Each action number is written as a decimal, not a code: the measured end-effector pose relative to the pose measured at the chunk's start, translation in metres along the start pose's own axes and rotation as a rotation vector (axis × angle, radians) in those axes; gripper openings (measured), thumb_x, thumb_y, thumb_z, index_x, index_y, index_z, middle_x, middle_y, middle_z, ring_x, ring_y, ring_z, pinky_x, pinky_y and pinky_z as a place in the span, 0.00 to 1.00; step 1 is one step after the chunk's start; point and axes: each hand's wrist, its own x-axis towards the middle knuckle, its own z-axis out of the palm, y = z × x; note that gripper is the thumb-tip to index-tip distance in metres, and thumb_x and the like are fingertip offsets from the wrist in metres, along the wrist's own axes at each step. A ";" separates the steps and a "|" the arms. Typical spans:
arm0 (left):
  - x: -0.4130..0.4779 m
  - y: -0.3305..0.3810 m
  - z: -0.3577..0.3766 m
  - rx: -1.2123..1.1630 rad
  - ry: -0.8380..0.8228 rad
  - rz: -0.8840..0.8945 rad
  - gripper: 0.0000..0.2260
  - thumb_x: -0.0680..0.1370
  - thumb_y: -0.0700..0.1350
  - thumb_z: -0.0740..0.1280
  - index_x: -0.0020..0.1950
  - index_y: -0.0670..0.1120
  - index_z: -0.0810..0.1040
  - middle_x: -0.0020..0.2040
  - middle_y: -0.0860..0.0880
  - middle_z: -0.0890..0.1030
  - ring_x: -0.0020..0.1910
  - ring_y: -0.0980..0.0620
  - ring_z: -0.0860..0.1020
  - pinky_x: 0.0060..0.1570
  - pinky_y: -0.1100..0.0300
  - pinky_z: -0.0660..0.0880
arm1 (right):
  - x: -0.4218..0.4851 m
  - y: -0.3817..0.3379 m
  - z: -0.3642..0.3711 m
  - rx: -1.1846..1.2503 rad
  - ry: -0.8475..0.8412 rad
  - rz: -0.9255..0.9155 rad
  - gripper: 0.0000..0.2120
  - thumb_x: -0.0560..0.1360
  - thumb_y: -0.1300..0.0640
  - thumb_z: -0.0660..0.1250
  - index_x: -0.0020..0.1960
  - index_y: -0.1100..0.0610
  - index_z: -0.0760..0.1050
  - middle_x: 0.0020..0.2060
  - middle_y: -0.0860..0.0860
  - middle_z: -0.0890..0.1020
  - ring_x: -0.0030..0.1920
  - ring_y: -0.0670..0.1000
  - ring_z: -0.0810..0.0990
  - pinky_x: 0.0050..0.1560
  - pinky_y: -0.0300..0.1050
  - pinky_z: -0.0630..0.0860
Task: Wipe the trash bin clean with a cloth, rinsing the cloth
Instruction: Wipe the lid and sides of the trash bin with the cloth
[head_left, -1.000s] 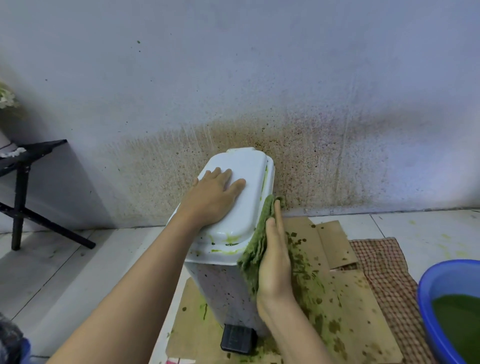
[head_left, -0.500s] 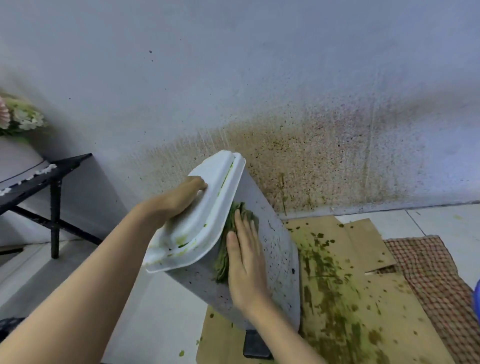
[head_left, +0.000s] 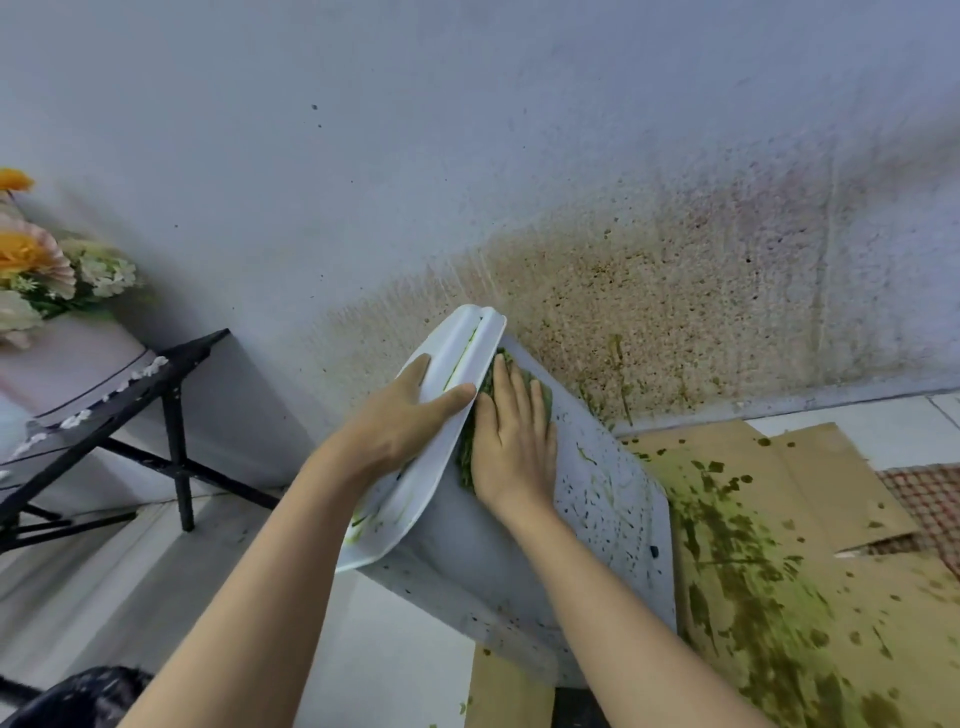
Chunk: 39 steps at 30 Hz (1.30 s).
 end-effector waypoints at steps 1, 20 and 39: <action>0.000 -0.001 0.000 0.008 0.009 0.010 0.47 0.62 0.79 0.63 0.77 0.62 0.59 0.74 0.56 0.70 0.69 0.49 0.73 0.69 0.45 0.69 | 0.013 0.002 -0.001 -0.011 0.018 0.001 0.25 0.84 0.44 0.44 0.79 0.41 0.44 0.79 0.40 0.46 0.79 0.46 0.39 0.77 0.57 0.42; 0.001 -0.012 -0.010 -0.010 0.014 -0.017 0.40 0.63 0.75 0.66 0.74 0.67 0.63 0.68 0.57 0.75 0.60 0.50 0.79 0.65 0.47 0.73 | -0.072 0.125 -0.020 -0.062 0.069 0.319 0.29 0.79 0.33 0.38 0.78 0.40 0.46 0.78 0.39 0.47 0.79 0.45 0.41 0.78 0.53 0.43; -0.005 -0.012 -0.013 -0.093 0.006 0.012 0.23 0.76 0.62 0.68 0.70 0.65 0.70 0.63 0.56 0.79 0.56 0.52 0.81 0.62 0.47 0.76 | 0.023 0.079 -0.006 -0.146 -0.015 -0.135 0.24 0.83 0.40 0.45 0.78 0.35 0.45 0.79 0.40 0.47 0.79 0.45 0.41 0.77 0.58 0.46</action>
